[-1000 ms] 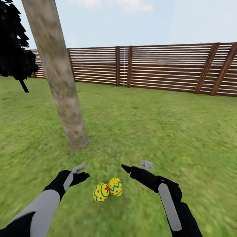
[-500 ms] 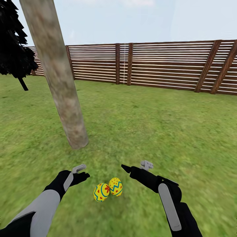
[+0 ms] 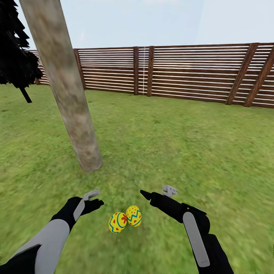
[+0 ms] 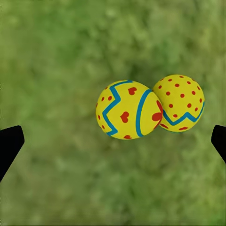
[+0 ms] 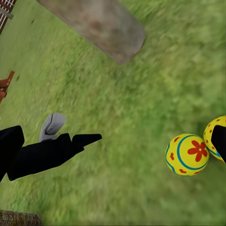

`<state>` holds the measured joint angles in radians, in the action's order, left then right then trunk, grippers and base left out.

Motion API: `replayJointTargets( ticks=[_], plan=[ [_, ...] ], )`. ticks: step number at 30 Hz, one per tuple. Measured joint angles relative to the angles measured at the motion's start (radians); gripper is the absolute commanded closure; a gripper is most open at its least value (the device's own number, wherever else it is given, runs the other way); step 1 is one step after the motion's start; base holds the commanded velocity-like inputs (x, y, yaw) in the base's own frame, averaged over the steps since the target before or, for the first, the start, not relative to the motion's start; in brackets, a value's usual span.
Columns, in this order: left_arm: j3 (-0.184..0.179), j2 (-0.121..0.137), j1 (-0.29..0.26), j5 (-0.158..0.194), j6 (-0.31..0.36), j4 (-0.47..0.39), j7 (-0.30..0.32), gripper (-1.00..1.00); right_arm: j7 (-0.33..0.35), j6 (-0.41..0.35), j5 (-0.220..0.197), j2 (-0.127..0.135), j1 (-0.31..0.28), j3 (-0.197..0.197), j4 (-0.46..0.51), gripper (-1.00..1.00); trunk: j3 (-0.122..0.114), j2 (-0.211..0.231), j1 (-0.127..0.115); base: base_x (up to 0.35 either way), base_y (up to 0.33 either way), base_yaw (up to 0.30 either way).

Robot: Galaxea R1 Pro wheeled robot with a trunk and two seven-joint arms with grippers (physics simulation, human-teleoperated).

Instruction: Take the three Easter eggs out of the wicker basket on the lawn in the garden, then place them on the lawn next to a single tree (choose any tree) so that all three eggs are next to the same tree and none are left in the basket.

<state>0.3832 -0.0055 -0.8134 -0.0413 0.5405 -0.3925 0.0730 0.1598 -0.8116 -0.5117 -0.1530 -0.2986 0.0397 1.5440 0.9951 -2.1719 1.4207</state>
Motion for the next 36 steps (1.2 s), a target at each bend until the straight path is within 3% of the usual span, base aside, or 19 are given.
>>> replayJointTargets(
  ticks=[36],
  plan=[
    [-0.001,0.000,0.000,0.000,0.000,0.000,0.000,-1.00,0.002,0.002,-0.001,0.002,0.000,0.000,0.000,-1.00,-0.054,0.252,-0.138,0.000,0.000,0.000]
  ],
)
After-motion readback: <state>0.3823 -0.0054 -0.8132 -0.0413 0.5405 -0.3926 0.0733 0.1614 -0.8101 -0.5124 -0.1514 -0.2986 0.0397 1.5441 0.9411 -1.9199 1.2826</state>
